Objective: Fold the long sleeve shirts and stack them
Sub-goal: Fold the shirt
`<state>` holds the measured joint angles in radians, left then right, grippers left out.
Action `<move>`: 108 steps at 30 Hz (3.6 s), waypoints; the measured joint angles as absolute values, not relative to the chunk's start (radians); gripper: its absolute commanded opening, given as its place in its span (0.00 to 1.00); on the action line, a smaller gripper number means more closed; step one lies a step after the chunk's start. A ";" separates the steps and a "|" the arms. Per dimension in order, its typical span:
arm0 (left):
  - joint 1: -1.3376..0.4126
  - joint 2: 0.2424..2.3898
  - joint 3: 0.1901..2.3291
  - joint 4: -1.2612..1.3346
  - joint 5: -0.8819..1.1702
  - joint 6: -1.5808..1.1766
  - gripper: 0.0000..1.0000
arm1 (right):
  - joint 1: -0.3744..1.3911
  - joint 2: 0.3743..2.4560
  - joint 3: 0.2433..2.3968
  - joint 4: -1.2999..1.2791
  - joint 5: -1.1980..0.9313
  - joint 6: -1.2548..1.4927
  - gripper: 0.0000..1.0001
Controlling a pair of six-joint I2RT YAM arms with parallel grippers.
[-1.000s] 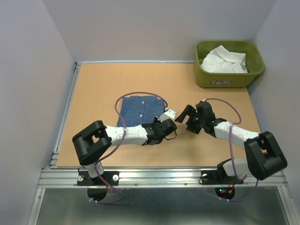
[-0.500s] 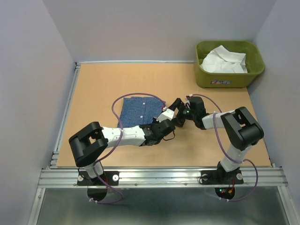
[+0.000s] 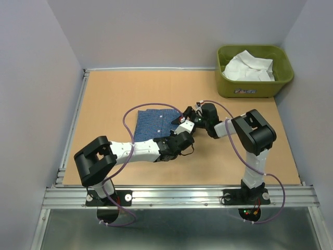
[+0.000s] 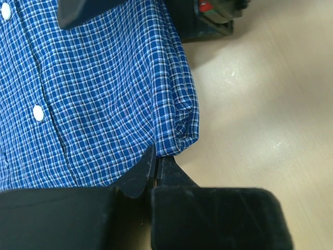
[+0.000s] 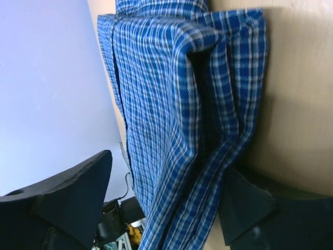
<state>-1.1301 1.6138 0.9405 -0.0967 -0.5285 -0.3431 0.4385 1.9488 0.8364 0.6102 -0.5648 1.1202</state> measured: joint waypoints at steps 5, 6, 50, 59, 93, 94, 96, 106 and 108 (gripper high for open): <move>-1.130 1.614 0.955 -0.099 -0.508 -0.357 0.03 | 0.440 2.005 0.871 0.608 -0.569 1.097 0.24; -1.130 1.614 0.958 -0.100 -0.505 -0.358 0.04 | 0.440 2.018 0.873 0.606 -0.569 1.095 0.18; -0.366 1.048 0.885 -0.155 -0.540 -0.294 0.99 | 0.447 1.938 2.037 -0.980 0.755 -0.167 0.01; -0.345 1.048 0.885 -0.155 -0.550 -0.299 0.99 | 0.659 2.067 1.898 -1.014 0.981 -0.146 0.01; -0.266 0.983 0.875 -0.152 -0.560 -0.345 0.99 | 1.032 2.149 2.029 -1.055 0.380 0.156 0.59; -0.266 0.983 0.875 -0.152 -0.559 -0.345 0.99 | 1.023 2.082 1.970 -1.018 0.364 0.164 0.55; -0.262 0.983 0.873 -0.147 -0.557 -0.345 0.99 | 0.987 1.983 1.878 -0.964 0.339 0.183 0.51; -0.260 0.991 0.864 -0.143 -0.544 -0.340 0.99 | 0.827 1.963 1.569 -0.684 0.283 0.214 0.34; -0.260 0.997 0.864 -0.142 -0.542 -0.339 0.99 | 0.834 2.002 1.568 -0.632 0.263 0.214 0.32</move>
<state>-0.2600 0.9966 0.8639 -0.1421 -0.5415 -0.3386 0.8345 2.0018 1.5677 -0.6323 0.2634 0.2138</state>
